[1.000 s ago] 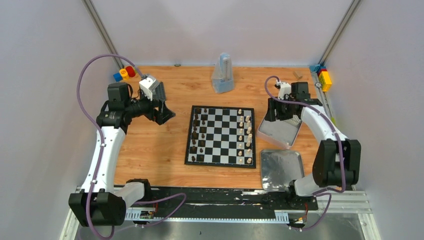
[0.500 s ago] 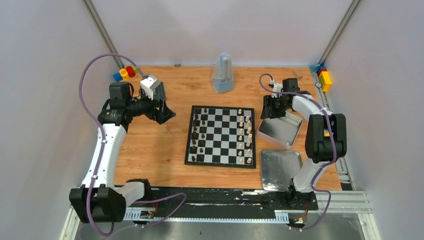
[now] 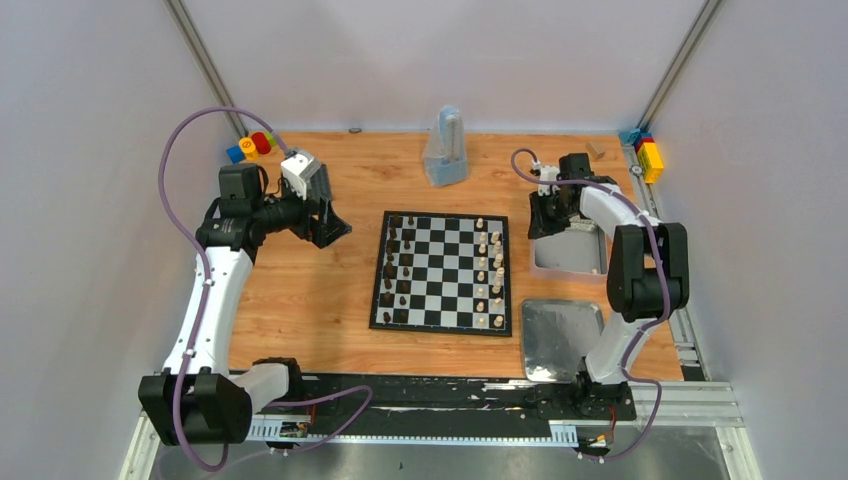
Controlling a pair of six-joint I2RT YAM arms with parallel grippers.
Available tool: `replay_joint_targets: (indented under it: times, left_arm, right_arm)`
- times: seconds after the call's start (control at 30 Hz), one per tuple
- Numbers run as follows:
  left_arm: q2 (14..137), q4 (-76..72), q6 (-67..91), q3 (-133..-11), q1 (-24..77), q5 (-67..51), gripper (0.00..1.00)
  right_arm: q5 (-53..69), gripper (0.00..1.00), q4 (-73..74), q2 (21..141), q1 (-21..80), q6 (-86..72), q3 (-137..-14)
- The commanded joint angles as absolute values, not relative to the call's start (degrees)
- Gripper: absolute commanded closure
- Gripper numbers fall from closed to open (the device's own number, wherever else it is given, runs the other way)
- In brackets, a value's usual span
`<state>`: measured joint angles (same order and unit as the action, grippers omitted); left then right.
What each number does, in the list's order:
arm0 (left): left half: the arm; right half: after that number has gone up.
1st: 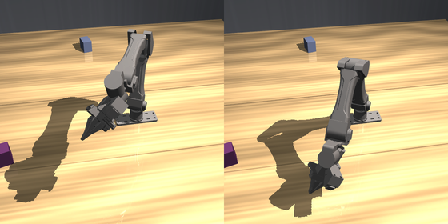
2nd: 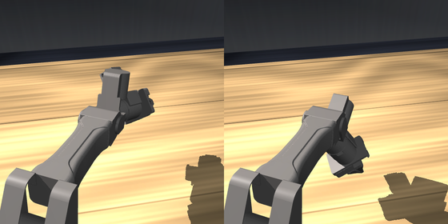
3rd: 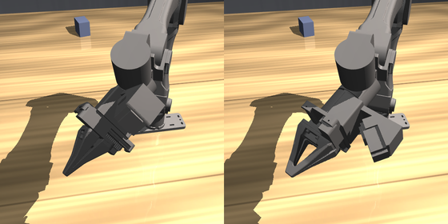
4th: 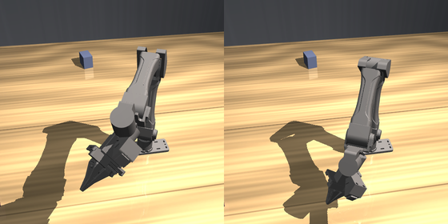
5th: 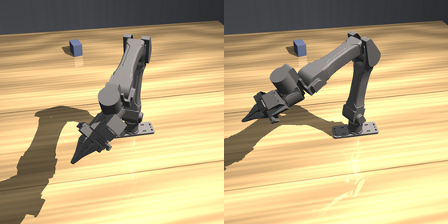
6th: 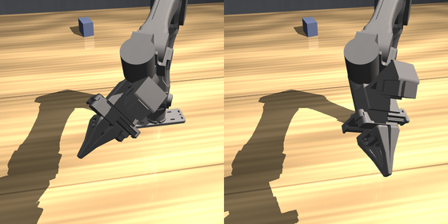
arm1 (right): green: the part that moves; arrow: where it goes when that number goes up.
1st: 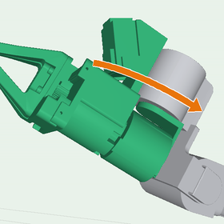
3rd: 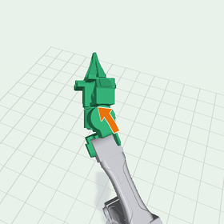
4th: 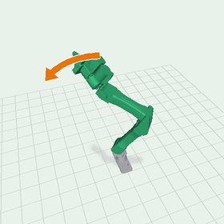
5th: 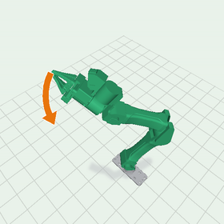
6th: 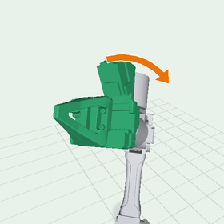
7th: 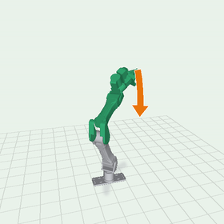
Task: Set up the chess pieces on the board
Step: Adjust the storage box at the center of the board.
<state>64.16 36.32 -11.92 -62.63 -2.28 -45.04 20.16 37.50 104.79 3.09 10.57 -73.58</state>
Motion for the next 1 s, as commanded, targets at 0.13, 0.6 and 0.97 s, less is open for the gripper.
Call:
replay_joint_targets:
  times: [0.13,0.6,0.97]
  left_arm:
    - [64.58,36.79,-14.14,-65.31,-2.54,-46.85,0.00]
    - [65.60,38.58,-16.03,-66.35,-2.55,-47.94,0.00]
    - [65.87,39.25,-16.65,-66.67,-2.53,-47.91,0.00]
  right_arm:
    - [20.15,0.89,46.41,99.51,3.34,24.49,-74.16]
    - [13.00,0.90,47.82,85.43,9.47,52.83,-57.87]
    - [7.46,0.90,45.53,81.43,12.31,66.34,-54.54]
